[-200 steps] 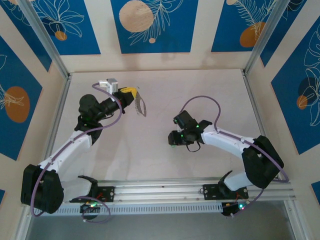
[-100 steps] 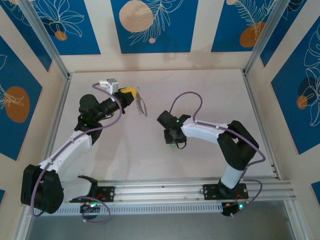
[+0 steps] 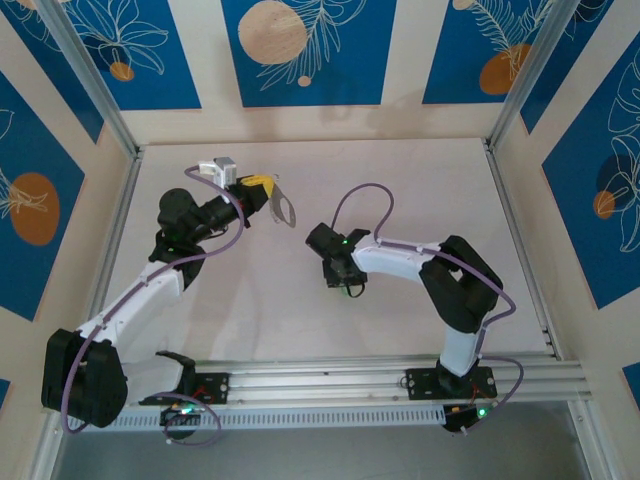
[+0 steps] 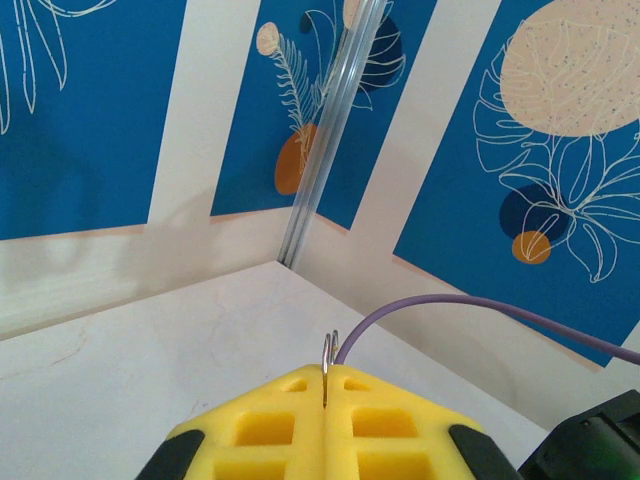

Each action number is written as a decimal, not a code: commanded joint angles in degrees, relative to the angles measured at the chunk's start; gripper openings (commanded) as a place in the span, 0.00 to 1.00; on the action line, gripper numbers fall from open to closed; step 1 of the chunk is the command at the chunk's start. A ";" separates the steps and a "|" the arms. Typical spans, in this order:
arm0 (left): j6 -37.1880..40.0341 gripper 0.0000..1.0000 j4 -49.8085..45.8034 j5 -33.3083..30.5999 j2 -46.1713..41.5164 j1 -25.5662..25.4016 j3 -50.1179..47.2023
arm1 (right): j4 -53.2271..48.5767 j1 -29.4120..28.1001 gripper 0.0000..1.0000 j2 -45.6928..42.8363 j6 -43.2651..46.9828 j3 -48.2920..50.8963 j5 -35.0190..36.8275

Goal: Put the keys on the keyring

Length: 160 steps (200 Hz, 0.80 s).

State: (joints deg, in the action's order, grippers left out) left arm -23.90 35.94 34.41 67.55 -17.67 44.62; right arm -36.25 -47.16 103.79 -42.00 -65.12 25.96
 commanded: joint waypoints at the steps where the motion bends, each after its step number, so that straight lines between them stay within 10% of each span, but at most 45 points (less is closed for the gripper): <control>1: 0.26 0.00 2.38 -0.47 -0.84 0.51 1.80 | 0.52 -0.30 0.39 2.08 -0.62 -1.78 0.20; 119: 0.27 0.00 2.72 -0.22 -0.31 0.53 1.46 | 1.94 1.18 0.11 1.15 0.43 0.63 0.30; 160: -0.03 0.00 3.08 0.07 0.04 0.53 1.61 | 3.42 2.35 0.17 -1.36 0.58 3.03 -1.72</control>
State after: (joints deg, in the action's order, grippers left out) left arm -23.92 35.99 34.44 67.59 -17.67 44.62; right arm -32.36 -45.74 104.44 -41.25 -63.94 25.19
